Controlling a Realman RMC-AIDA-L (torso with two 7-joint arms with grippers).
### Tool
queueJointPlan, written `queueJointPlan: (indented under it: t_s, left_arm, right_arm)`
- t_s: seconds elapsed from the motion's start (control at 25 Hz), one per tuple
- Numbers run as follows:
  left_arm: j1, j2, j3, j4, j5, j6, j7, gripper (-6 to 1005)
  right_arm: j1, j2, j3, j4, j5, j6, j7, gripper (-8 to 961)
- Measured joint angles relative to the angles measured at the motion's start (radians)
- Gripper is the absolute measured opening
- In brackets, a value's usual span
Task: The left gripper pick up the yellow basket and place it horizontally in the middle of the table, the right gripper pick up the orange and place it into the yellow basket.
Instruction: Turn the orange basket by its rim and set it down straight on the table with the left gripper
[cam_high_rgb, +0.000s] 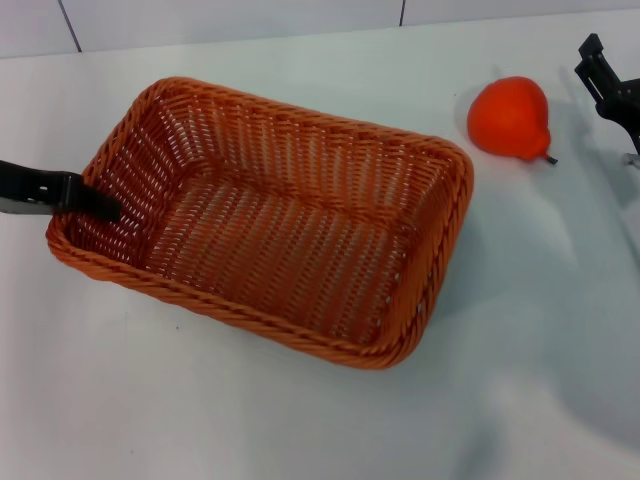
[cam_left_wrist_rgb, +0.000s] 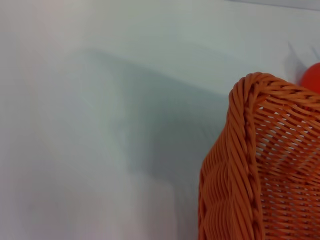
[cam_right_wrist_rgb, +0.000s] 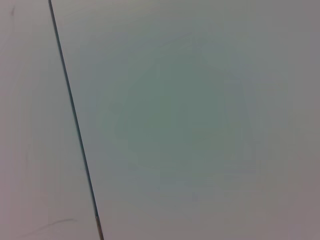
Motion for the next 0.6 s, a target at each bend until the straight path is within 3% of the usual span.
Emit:
queueJointPlan:
  t_s: [0.16,0.4,0.6]
  left_arm:
    - [0.026,-0.016,-0.002,0.015,0.0,-0.023,-0.015,139]
    - [0.085,-0.062,-0.001,0.084,-0.004,-0.066,-0.036,139]
    - [0.123,-0.076,-0.006,0.093,-0.029,-0.098,-0.04,139]
  right_arm:
    - [0.002,0.0,0.001,-0.002,0.0,0.0,0.0,945]
    - [0.005,-0.001,0.012,-0.004,0.0,0.0,-0.001,946]
    - [0.008,-0.002,0.022,-0.006,0.0,0.0,-0.002,946]
